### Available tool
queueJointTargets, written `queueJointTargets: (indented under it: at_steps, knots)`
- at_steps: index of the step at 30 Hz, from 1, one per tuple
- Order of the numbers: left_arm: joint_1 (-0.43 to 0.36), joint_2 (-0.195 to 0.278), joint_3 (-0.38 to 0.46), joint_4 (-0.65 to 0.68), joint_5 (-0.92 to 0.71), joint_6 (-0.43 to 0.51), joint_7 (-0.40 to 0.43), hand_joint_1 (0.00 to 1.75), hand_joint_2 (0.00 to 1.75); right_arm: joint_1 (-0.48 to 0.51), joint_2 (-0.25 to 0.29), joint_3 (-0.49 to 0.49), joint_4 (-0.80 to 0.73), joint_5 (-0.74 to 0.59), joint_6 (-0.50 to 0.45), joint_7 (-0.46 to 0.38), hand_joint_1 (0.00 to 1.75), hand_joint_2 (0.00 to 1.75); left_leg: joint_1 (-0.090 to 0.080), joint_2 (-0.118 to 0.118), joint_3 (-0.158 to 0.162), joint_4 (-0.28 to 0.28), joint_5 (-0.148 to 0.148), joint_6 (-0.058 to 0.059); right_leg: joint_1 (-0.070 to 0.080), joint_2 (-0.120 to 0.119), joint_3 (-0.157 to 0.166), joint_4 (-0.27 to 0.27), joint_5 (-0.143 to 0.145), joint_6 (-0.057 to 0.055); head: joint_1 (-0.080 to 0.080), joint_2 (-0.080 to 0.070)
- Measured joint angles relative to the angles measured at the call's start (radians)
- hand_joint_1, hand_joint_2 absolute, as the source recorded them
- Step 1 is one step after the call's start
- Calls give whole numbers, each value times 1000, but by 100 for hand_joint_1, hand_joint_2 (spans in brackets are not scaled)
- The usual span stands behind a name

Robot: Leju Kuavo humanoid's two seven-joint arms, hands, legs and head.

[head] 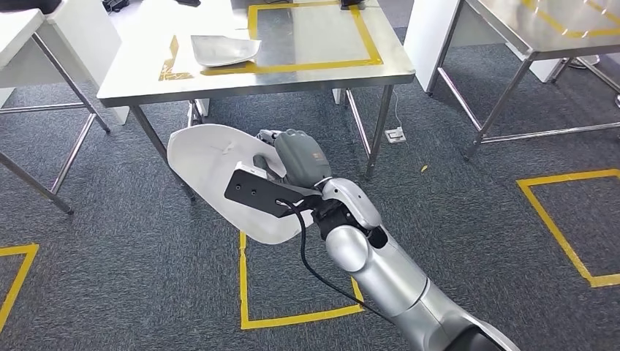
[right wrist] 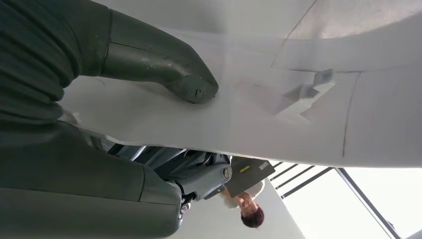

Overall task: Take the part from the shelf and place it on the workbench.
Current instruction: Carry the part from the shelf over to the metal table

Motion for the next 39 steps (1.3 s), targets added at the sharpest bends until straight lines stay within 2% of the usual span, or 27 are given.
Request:
queueJointTargets:
  at_steps: [3, 5, 6, 8, 9, 10, 11, 13, 14, 15, 18, 20, 22, 24, 25, 26, 28, 29, 30, 31, 34, 35, 36, 37, 39]
  knots:
    - [-1, 0, 0, 0, -5, 0, 2, 0, 175, -16, 4, 0, -15, 2, 0, 8, 175, 175, -2, -1, 2, -7, 1, 18, -6, -1, 4, -10, 5, 22, 0, 0]
    - [-3, -1, 0, 0, -6, 0, 2, 0, 175, -26, 8, 0, -21, 3, 0, 11, 175, 175, 5, 0, 9, -20, 7, 29, -6, 5, -7, 18, -15, 36, 2, 0]
    - [-3, -2, 0, 0, -7, 0, 2, 0, 175, -29, 9, 0, -22, 3, 1, 12, 175, 175, 8, 0, 11, -24, 10, 32, -8, 10, -28, 64, -40, 41, 4, 0]
    - [-3, -2, 0, 0, -7, 0, 1, 0, 175, -32, 9, 0, -22, 3, 4, 15, 175, 175, 9, -1, 10, -25, 10, 35, -15, 15, -92, 190, -96, 48, 6, 0]
    - [-3, -2, 0, 1, -7, 0, 0, 0, 175, -32, 8, 0, -22, 2, 5, 17, 175, 175, 9, -3, 9, -24, 10, 35, -19, 15, -117, 236, -108, 52, 6, 0]
    - [-3, -2, 0, 1, -7, 0, -1, 0, 175, -32, 8, 0, -21, 2, 6, 18, 175, 175, 10, -5, 8, -22, 9, 33, -23, 15, -127, 250, -101, 55, 6, 0]
    - [-3, -2, 0, 1, -7, 0, -1, 0, 175, -32, 8, 0, -21, 2, 6, 19, 175, 175, 13, -7, 8, -19, 6, 30, -27, 15, -117, 223, -76, 58, 6, 0]
    - [-3, -1, 0, 1, -7, 0, -2, 0, 175, -34, 8, 1, -21, 0, 6, 22, 175, 175, 18, -12, 7, -8, -1, 18, -36, 17, -58, 99, -14, 66, 6, 0]
    - [-4, 0, 0, 1, -7, 0, -3, 0, 175, -34, 8, 1, -21, 0, 6, 24, 175, 175, 19, -15, 5, -1, -7, 9, -38, 20, -33, 45, 4, 66, 7, 0]
    - [-4, 2, 0, 1, -7, 0, -4, 0, 175, -34, 9, 1, -21, 0, 6, 26, 175, 175, 18, -17, 3, 4, -11, 2, -38, 23, -19, 15, 8, 63, 7, 0]
    - [-4, 4, 0, 0, -7, 0, -8, 0, 175, -34, 9, 2, -21, 0, 5, 32, 175, 175, 18, -18, 3, 1, -18, -19, -33, 25, -15, 7, 0, 38, 8, 0]
    - [-4, 4, 0, 0, -8, 0, -8, 0, 175, -36, 10, 2, -21, -1, 4, 33, 175, 175, 21, -13, -6, 28, -33, -29, -34, 23, -4, 3, -4, 23, 5, 0]
    - [-4, 5, 0, 0, -8, 0, -9, 0, 175, -37, 10, 2, -20, -1, 4, 35, 175, 175, 21, -8, -59, 129, -71, -34, -33, 21, 9, 1, -12, 11, 1, 0]
    - [-2, 5, 1, 0, -8, 0, -10, 0, 175, -35, 10, 2, -17, -2, 4, 36, 175, 175, 21, -8, -134, 249, -102, -34, -29, 20, 20, 2, -24, 6, 1, 0]
    - [-1, 5, 1, 1, -8, 0, -11, 0, 175, -34, 10, 2, -15, -2, 4, 37, 175, 175, 21, -8, -157, 275, -95, -33, -27, 20, 27, 2, -31, 5, 1, 0]
    - [0, 5, 1, 1, -8, 0, -12, 0, 175, -33, 10, 3, -13, -3, 3, 38, 175, 175, 20, -8, -160, 262, -68, -29, -26, 21, 36, 2, -39, 5, 1, 0]
    - [2, 6, 2, 1, -8, 0, -15, 0, 175, -34, 11, 3, -11, -4, 3, 40, 175, 175, 17, -5, -120, 149, 15, -19, -26, 21, 58, 1, -57, 9, 1, 0]
    - [3, 7, 3, 1, -9, 0, -16, 0, 175, -34, 11, 3, -10, -4, 2, 41, 175, 175, 13, -2, -92, 90, 41, -14, -25, 21, 67, -1, -67, 14, 1, 0]
    - [4, 7, 4, 1, -9, 0, -16, 0, 175, -35, 11, 3, -10, -5, 0, 42, 175, 175, 9, 1, -69, 46, 48, -8, -24, 21, 73, -3, -74, 20, 1, 0]
    - [5, 7, 6, 1, -9, 0, -17, 0, 175, -35, 11, 3, -9, -6, -1, 43, 175, 175, 6, 3, -56, 22, 41, -2, -23, 20, 79, -6, -77, 26, 1, 0]
    - [8, 7, 9, 1, -9, 0, -18, 0, 175, -35, 10, 4, -9, -8, -6, 44, 175, 175, 5, -1, -31, -3, 16, 18, -22, 19, 91, 0, -74, 43, 3, 0]
    - [9, 7, 9, 1, -9, 0, -18, 0, 175, -36, 10, 5, -9, -9, -7, 44, 175, 175, 6, -3, -20, -8, 11, 24, -22, 19, 80, 22, -74, 45, 5, 0]
    - [9, 6, 9, 1, -9, 0, -19, 0, 175, -37, 10, 6, -9, -10, -8, 44, 175, 175, 7, -5, -7, -13, 6, 30, -23, 20, 55, 64, -77, 47, 7, 0]
    - [10, 6, 9, 1, -10, 0, -19, 0, 175, -36, 9, 6, -9, -10, -9, 44, 175, 175, 7, -6, 5, -17, -2, 33, -22, 21, 14, 124, -87, 49, 9, 0]
    - [10, 6, 9, 1, -10, 0, -19, 0, 175, -32, 7, 7, -8, -10, -9, 45, 175, 175, 6, -8, 28, -18, -22, 37, -21, 22, -85, 238, -125, 53, 10, 0]
